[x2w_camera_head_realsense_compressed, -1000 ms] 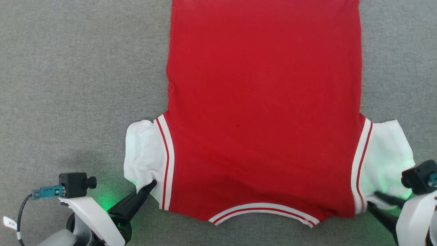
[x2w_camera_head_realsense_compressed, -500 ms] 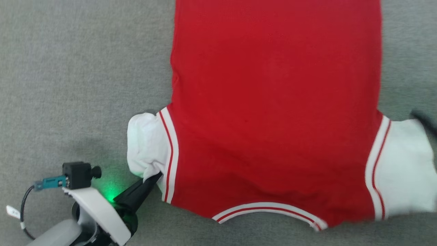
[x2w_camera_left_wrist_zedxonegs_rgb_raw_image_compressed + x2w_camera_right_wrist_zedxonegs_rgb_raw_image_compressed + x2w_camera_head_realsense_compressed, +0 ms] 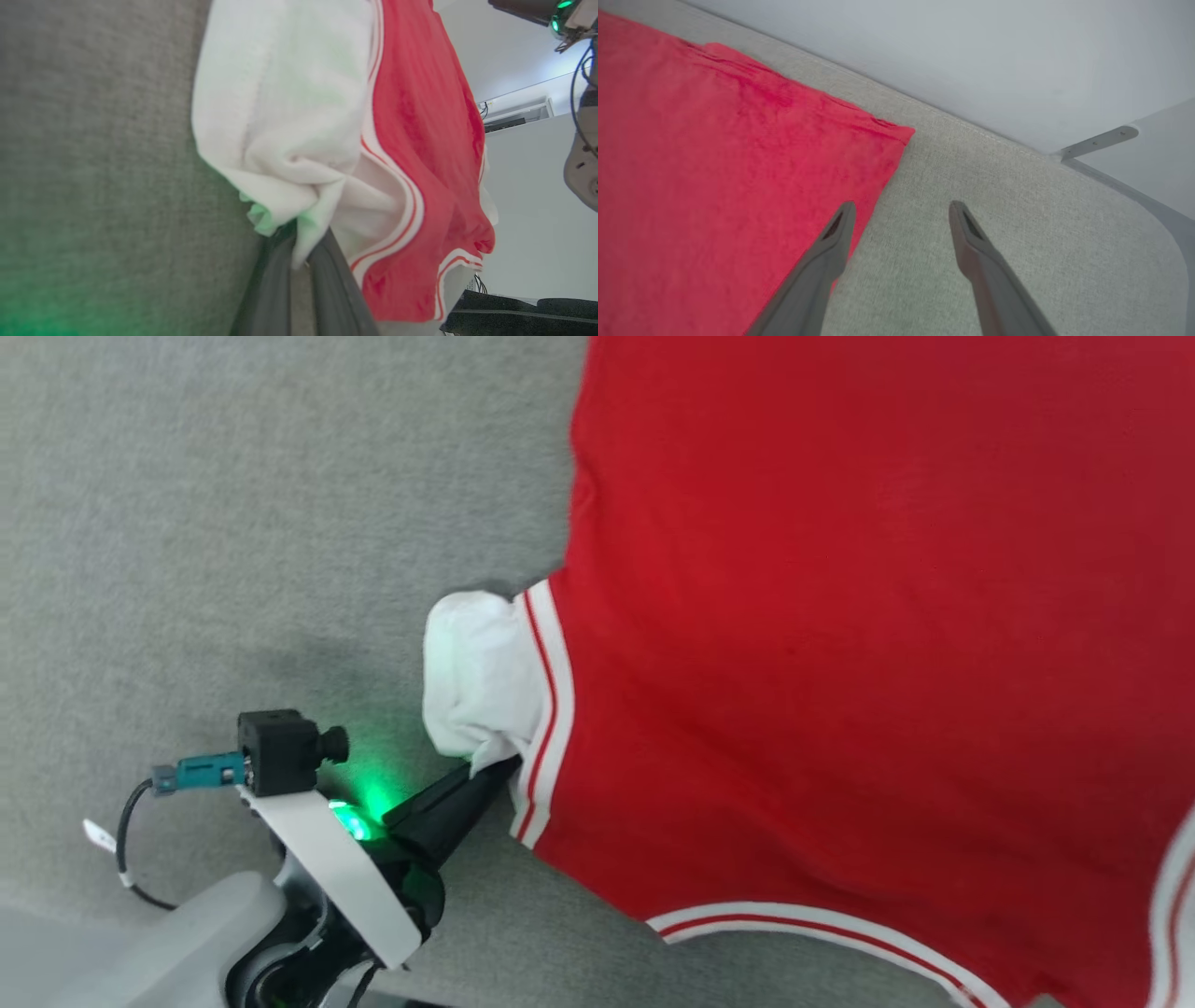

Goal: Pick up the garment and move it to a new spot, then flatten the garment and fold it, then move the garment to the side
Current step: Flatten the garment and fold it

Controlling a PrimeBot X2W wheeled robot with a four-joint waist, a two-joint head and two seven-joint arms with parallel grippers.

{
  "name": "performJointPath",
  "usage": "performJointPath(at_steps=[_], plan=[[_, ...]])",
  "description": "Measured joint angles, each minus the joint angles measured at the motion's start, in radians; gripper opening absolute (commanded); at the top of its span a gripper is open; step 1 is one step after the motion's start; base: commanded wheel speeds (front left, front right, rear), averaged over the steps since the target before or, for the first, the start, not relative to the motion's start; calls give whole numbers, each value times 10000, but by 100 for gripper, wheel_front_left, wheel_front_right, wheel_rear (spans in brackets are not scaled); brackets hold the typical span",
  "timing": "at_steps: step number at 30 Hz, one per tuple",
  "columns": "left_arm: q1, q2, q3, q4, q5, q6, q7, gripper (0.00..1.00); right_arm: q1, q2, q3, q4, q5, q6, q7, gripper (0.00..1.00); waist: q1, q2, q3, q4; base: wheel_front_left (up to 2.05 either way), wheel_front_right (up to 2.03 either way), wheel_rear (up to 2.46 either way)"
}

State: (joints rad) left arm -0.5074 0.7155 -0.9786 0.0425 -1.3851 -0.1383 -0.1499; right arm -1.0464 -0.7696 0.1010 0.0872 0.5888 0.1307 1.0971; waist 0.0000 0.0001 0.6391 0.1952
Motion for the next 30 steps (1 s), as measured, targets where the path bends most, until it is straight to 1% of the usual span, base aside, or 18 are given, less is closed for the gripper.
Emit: performJointPath(at_steps=[4, 7, 12, 14, 15, 16, 17, 18, 21, 24, 27, 30], plan=[[-291, -165, -157, -136, 81, -48, -48, 0, -1408, 297, 299, 1835, -694, 2, 472, 100, 0, 0, 447, 429, 0, 0, 0], [-493, -247, -278, -224, 121, -77, -100, 0, -2011, 420, 435, 2871, -1024, 2, 815, 100, 0, 0, 737, 719, 0, 0, 0], [-760, -265, -504, -297, 109, -132, -267, 0, -2562, 602, 637, 3785, -1122, 0, 1233, 100, 0, 1, 1101, 982, 0, 0, 0], [-825, -242, -575, -290, 61, -132, -272, 0, -2591, 593, 823, 3839, -1032, -2, 1292, 100, 0, 1, 1111, 958, 0, 0, 0], [-840, -236, -598, -280, 42, -132, -280, 0, -2592, 575, 943, 3829, -978, -4, 1304, 87, 0, 0, 1112, 942, 0, 0, 0], [-856, -221, -627, -278, 36, -132, -314, 0, -2590, 556, 1034, 3804, -901, -4, 1306, 46, -1, 1, 1108, 921, 0, 0, 0], [-869, -203, -667, -270, 29, -132, -357, 0, -2583, 545, 1135, 3785, -765, -4, 1308, 27, 0, 0, 1097, 896, 0, 0, 0], [-878, -186, -690, -263, 6, -132, -372, 0, -2568, 552, 1195, 3756, -644, -4, 1298, 0, -1, 1, 1089, 868, 0, 0, 0], [-921, -142, -790, -205, -36, -132, -464, 0, -2422, 662, 1244, 3754, -374, 0, 924, 0, -1, 0, 1006, 783, 0, 0, 0], [-924, -123, -874, -86, -100, -132, -587, 0, -2233, 593, 1369, 3731, -125, 0, 554, 0, -1, 0, 820, 688, 0, 0, 0], [-897, -144, -926, 94, -280, -127, -696, 0, -1716, 176, 1732, 3327, 299, 0, 405, 0, -1, -1, 514, 600, 0, 0, 0], [-782, -111, -930, 221, -389, -71, -798, 0, -911, -360, 2054, 2614, 953, 0, 201, 0, -1, -1, 150, 457, 0, 0, 0]])
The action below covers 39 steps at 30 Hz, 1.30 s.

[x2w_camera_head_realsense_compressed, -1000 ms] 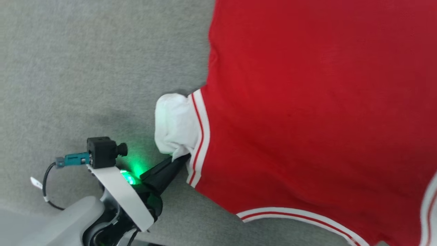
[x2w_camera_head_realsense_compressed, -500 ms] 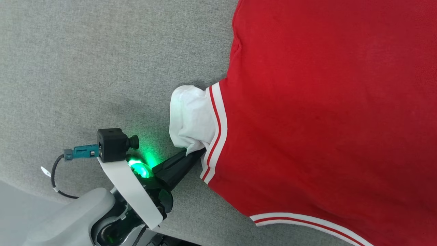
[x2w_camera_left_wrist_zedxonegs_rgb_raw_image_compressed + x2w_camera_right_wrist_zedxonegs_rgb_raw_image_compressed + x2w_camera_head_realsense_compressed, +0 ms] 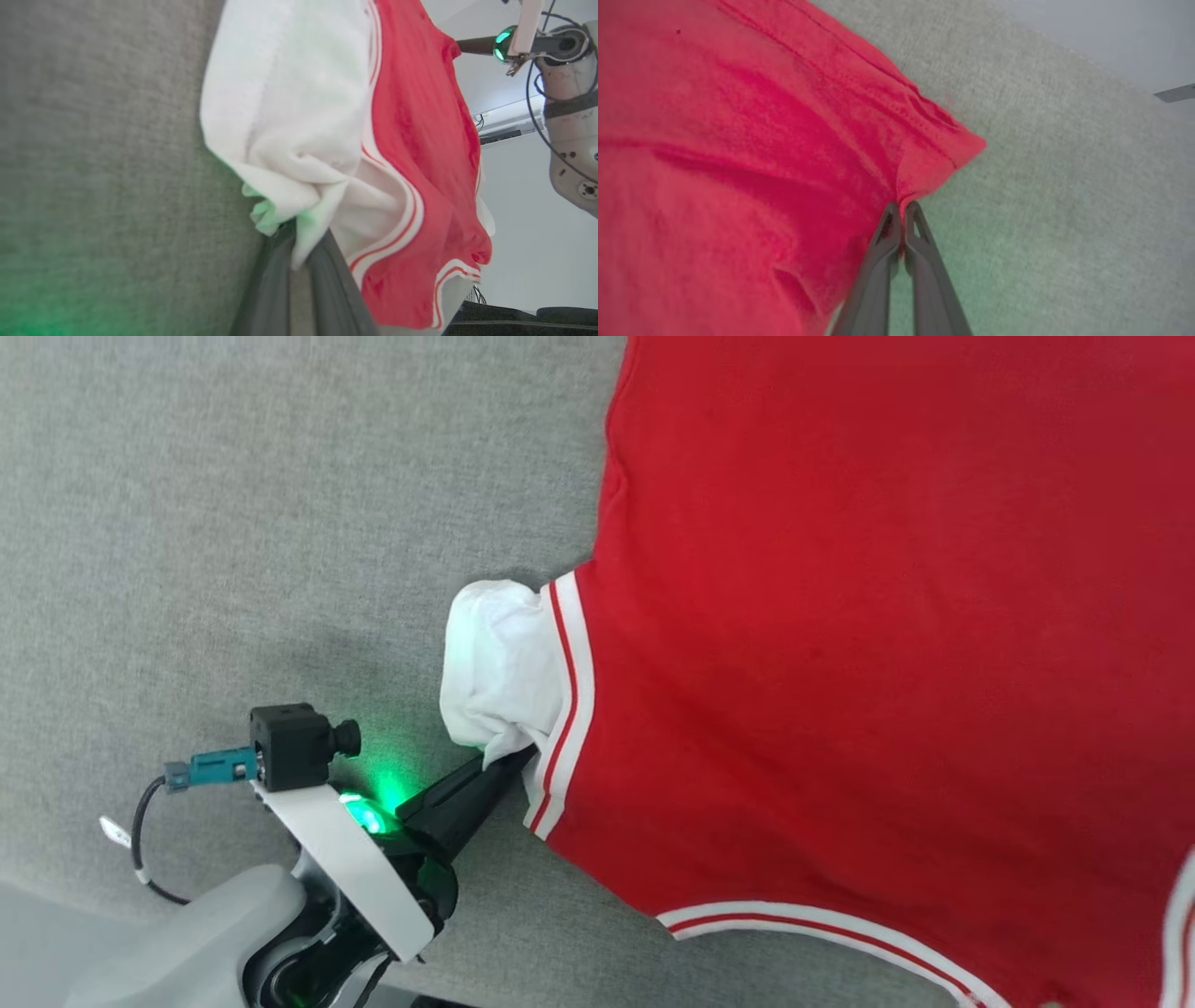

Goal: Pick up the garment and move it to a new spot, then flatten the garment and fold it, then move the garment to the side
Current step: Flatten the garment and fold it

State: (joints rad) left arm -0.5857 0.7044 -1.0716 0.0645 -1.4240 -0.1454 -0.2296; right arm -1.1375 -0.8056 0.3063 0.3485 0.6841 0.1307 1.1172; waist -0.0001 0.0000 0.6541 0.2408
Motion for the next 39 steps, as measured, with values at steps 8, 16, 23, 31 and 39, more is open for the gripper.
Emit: performJointPath(at_steps=[8, 16, 23, 31, 39], plan=[[610, 328, 159, 232, -357, 88, -176, 0, 3057, -1511, -56, -2470, 1701, 0, -640, 0, 1, -2, -1081, -585, 0, 0, 0], [1257, 748, 491, 242, -569, 134, -263, 0, 7359, -2128, -1191, -4652, 2591, 0, -940, 0, 1, -2, -1970, -1213, 0, 0, 0], [1631, 932, 905, 190, -593, 136, -305, 0, 10827, -1559, -1891, -6362, 2307, 0, -623, 0, 1, -2, -2322, -1642, 0, 0, 0], [1801, 920, 1175, 136, -529, 136, -307, 0, 12804, -428, -1881, -7685, 1781, 0, -73, 0, 1, -1, -2340, -1745, 0, 0, 0], [1801, 846, 1223, 127, -449, 134, -307, 0, 12748, 311, -2010, -8111, 1143, 0, -339, 100, 0, -1, -2339, -1763, 0, 0, 0]])
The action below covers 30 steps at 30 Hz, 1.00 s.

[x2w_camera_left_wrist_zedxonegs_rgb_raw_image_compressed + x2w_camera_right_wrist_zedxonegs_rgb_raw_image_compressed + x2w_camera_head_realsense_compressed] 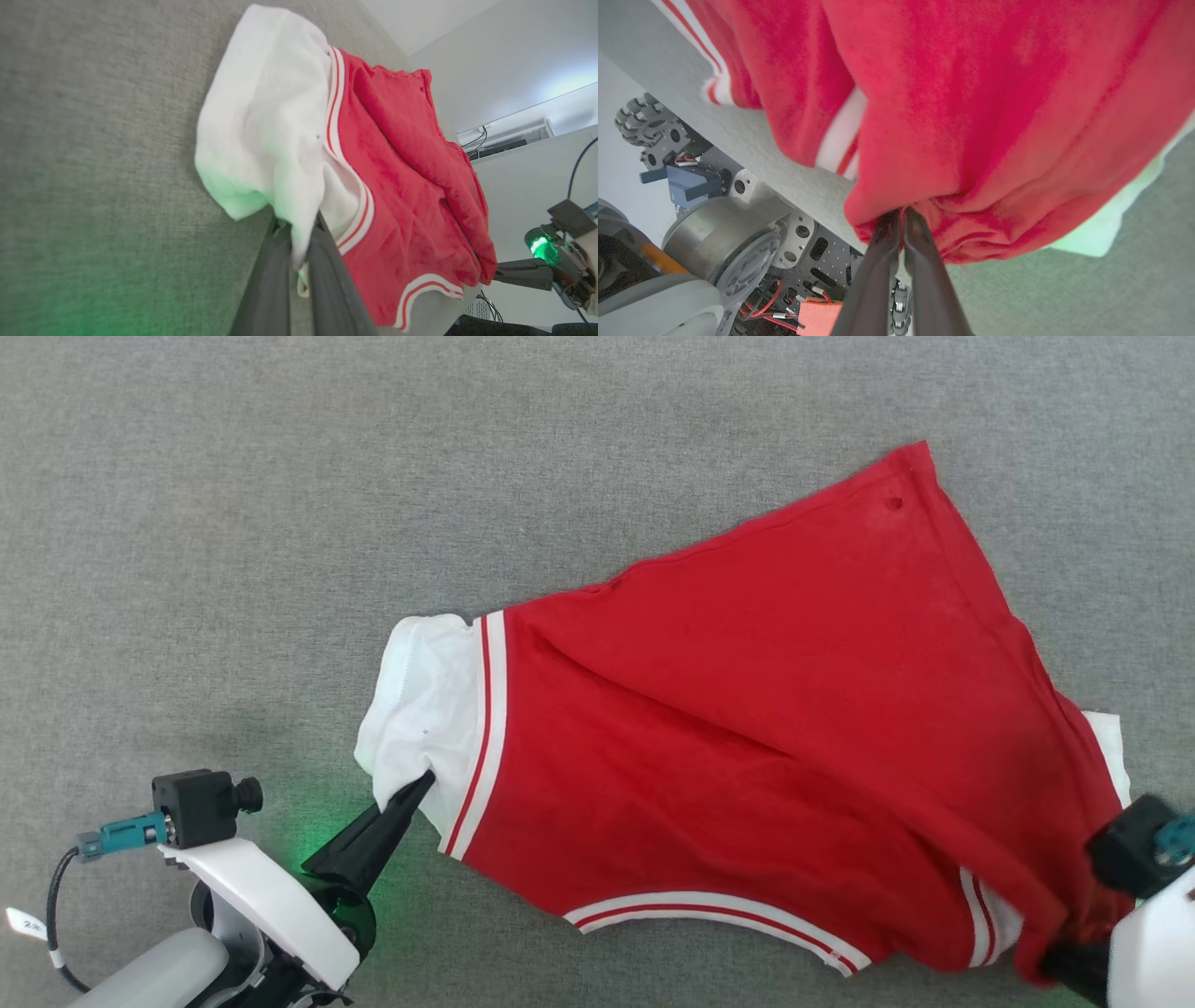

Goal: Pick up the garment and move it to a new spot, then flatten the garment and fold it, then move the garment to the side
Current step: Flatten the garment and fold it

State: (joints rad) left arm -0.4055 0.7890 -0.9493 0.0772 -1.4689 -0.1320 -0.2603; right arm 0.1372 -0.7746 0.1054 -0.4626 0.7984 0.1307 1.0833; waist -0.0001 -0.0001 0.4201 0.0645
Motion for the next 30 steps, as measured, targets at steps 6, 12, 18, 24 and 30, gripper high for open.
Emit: performJointPath(at_steps=[6, 12, 18, 24, 30], plan=[[39, -52, 40, -46, 15, 2, -4, 0, -228, 59, -1400, -989, 477, 0, -92, 100, 0, 0, 4, 87, 0, 0, 0], [4, -355, 8, -113, 203, 2, -10, 0, -1491, -61, -3156, -1674, 880, -2, 35, 100, 0, 1, 131, 377, 0, 0, 0], [-346, -702, -140, -94, 334, 2, 6, 0, -4255, -640, -2184, -514, -82, 0, -474, 100, 1, 1, 493, 756, 0, 0, 0], [-861, -1114, -359, -8, 416, 2, 109, 0, -7039, -454, -35, 2073, -803, 0, -692, 100, 0, 1, 898, 1255, 0, 0, 0], [-1244, -1406, -571, 77, 430, 2, 107, 0, -8507, -418, 1549, 4048, -1039, 0, -412, 100, 1, 1, 1343, 1709, 0, 0, 0]])
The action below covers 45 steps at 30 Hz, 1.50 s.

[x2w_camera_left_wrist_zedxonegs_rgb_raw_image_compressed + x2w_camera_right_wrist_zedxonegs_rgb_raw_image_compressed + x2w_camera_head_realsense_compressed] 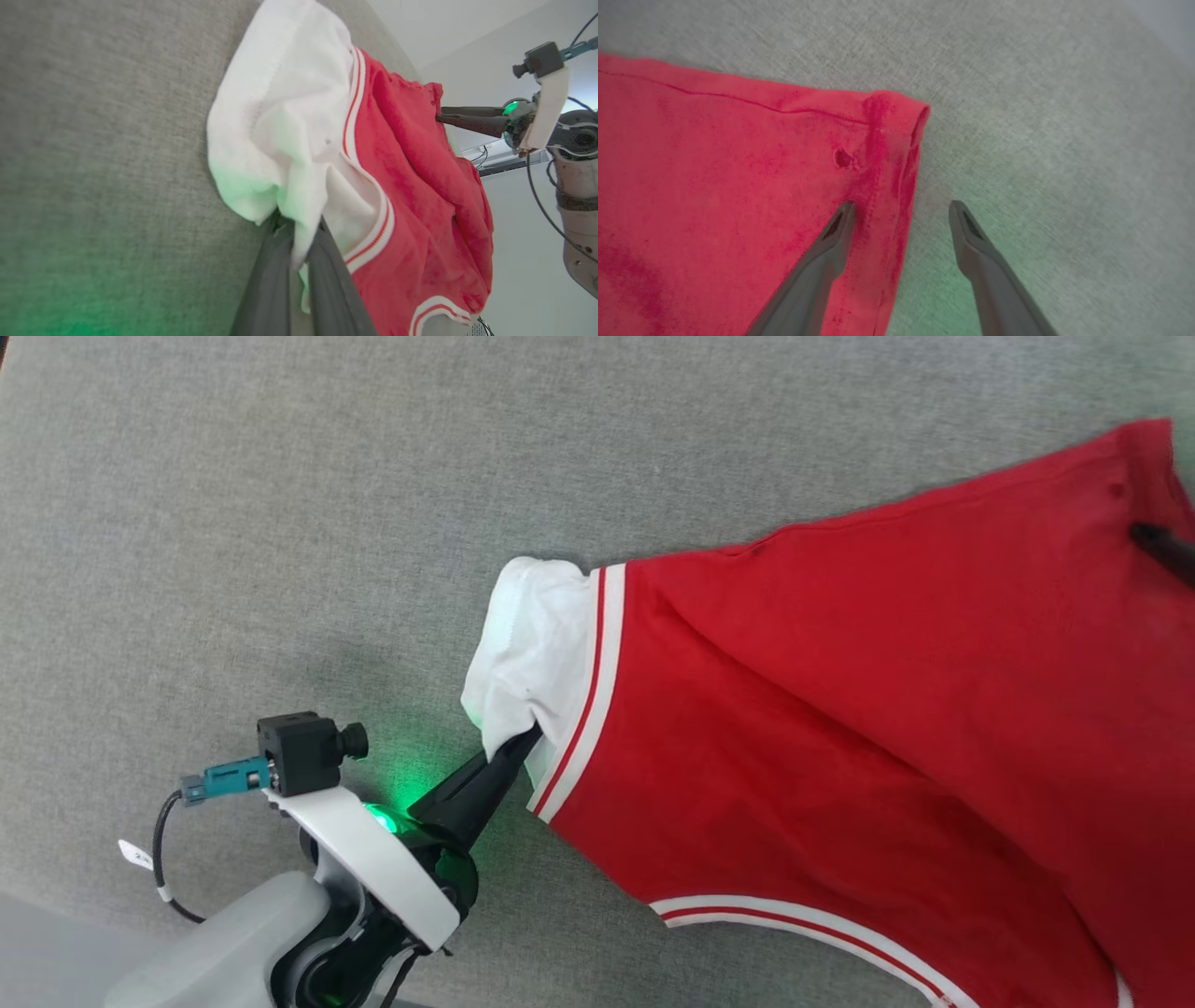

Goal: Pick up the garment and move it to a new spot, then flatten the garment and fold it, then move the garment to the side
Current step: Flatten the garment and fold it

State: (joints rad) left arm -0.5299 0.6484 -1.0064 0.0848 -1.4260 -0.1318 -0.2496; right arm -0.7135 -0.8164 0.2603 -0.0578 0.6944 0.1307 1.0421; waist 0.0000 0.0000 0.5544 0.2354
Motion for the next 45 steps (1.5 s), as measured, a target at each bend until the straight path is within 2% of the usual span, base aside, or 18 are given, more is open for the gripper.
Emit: performJointPath(at_steps=[6, 7, 8, 9, 16, 20, 25, 31, 35, 36, 42, 45], plan=[[-199, -161, -157, 88, -4, 0, -61, 0, -756, -328, 1469, 876, 349, -6, 56, 100, 0, 1, 249, 175, 0, 0, 0], [-204, -165, -169, 107, -8, 0, -69, 0, -815, -384, 1636, 888, 512, -38, 77, 45, 0, 1, 244, 167, 0, 0, 0], [-211, -159, -184, 127, -31, 0, -71, 0, -876, -426, 1774, 899, 667, -44, 98, 27, 0, 1, 232, 151, 0, 0, 0], [-220, -146, -194, 136, -67, 0, -73, 0, -932, -437, 1871, 920, 803, -46, 107, 0, 0, 1, 214, 125, 0, 0, 0], [-405, -44, -201, 487, -165, 0, -77, 0, -1171, -128, 2188, 1336, 1064, 8, -788, 0, 0, 0, 12, -136, 0, 0, 0], [-725, -23, 29, 803, -50, 0, -102, 0, -1449, 234, 1916, 1810, 1028, 4, -1864, 0, 0, 0, -161, -379, 0, 0, 0], [-1911, 278, 562, 1373, 198, 0, -96, 0, -2335, 520, 1246, 2376, 930, 4, -3037, 0, 0, 0, -304, -813, 0, 0, 0], [-4436, 366, 1478, 2082, 167, 0, 403, 0, -4064, 1103, -12, 3559, 614, 4, -4195, 0, 0, 0, -157, -1358, 0, 0, 0], [-6572, 253, 2098, 2886, 84, 0, 984, 0, -5538, 1774, -938, 4537, -102, 4, -5101, 0, 1, 0, 229, -1679, 0, 0, 0], [-6572, 253, 2098, 2886, 84, 0, 984, 0, -5538, 1774, -938, 4537, -102, 4, -5101, 0, 1, 0, 229, -1679, 0, 0, 0], [-10034, -460, 3266, 4803, -96, 98, 1053, 0, -7746, 2790, -2136, 6063, -1388, 36, -6640, 0, 0, 0, 836, -2195, 0, 0, 0], [-11499, -819, 3438, 5689, 107, 98, 980, 0, -8542, 3244, -2587, 6700, -1889, 46, -7367, 0, 0, 0, 1043, -2432, 0, 0, 0]])
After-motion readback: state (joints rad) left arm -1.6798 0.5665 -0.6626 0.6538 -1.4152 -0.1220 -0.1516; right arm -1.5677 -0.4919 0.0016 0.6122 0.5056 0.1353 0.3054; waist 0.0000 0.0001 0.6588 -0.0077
